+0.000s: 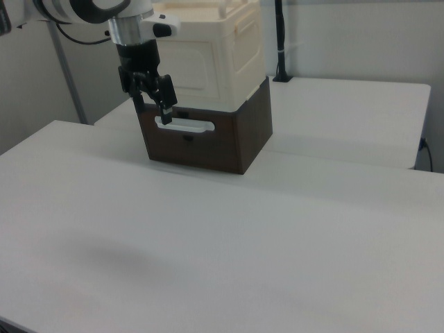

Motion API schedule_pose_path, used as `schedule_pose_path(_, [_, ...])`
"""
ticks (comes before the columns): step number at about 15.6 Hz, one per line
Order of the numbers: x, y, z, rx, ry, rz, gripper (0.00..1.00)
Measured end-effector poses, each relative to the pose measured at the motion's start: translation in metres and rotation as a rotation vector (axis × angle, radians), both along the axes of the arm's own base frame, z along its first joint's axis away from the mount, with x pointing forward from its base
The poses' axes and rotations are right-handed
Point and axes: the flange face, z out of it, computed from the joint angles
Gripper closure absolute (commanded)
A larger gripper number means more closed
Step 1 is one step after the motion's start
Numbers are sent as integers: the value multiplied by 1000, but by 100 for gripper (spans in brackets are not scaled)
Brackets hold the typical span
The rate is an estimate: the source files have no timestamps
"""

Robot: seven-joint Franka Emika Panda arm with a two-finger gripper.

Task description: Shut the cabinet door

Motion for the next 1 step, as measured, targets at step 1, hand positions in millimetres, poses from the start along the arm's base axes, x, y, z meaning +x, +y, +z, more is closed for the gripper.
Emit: schedule_pose_path(1, [0,-1,0,0,0,-1,0])
